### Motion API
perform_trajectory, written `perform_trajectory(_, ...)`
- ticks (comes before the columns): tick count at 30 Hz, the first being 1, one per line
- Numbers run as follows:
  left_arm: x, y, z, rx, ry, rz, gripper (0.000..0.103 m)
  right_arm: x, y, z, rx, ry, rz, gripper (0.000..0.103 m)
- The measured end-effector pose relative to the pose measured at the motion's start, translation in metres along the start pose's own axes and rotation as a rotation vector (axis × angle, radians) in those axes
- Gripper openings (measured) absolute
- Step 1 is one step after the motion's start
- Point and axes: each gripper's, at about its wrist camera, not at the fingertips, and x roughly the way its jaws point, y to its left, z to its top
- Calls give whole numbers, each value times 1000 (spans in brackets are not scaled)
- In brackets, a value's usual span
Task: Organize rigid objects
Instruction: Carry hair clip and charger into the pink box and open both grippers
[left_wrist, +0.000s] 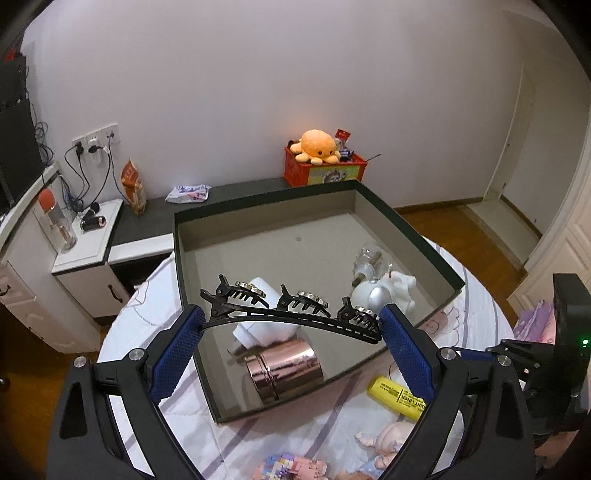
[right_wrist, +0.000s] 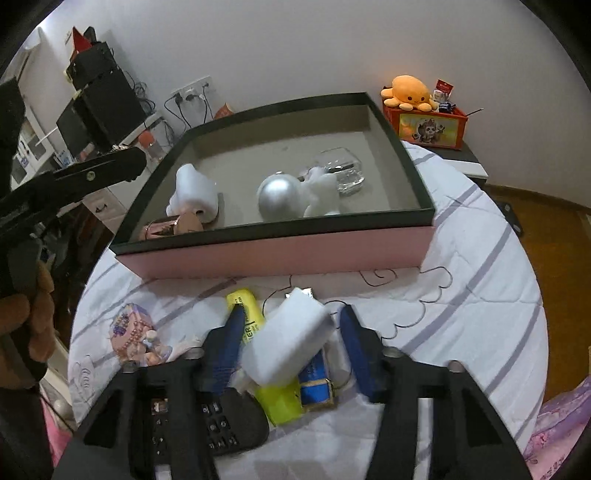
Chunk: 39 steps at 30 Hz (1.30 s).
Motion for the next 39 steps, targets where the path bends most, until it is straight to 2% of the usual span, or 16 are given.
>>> perform_trajectory(2, -2, 0, -3, -1, 1, 2, 96, 0, 2, -1, -18, 12, 7, 24)
perform_trajectory(5, -3, 1, -6, -2, 3, 10, 96, -3, 4, -6, -48, 10, -2, 23)
perform_trajectory(10, 0, 7, -8, -10, 5, 10, 96, -24, 4, -5, -53, -36, 45, 23)
perform_trajectory(17, 10, 10, 8, -15, -4, 10, 96, -45, 2, 50, -80, -136, 84, 23)
perform_trajectory(22, 30, 20, 30, -23, 6, 14, 96, -33, -2, 103, -71, -181, 132, 23)
perform_trajectory(25, 49, 24, 43, -18, 26, 22, 96, -10, -7, 133, -64, -163, 156, 23)
perform_trajectory(29, 81, 28, 56, -13, 83, 32, 96, 36, -16, 161, -43, -89, 169, 23)
perform_trajectory(34, 122, 22, 62, 19, 205, 50, 97, 87, -24, 172, -40, 25, 128, 23)
perform_trajectory(37, 143, 20, 60, 21, 309, 76, 97, 98, -31, 174, -31, 76, 102, 31)
perform_trajectory(39, 146, 21, 59, 16, 328, 94, 97, 98, -33, 172, -31, 73, 87, 74)
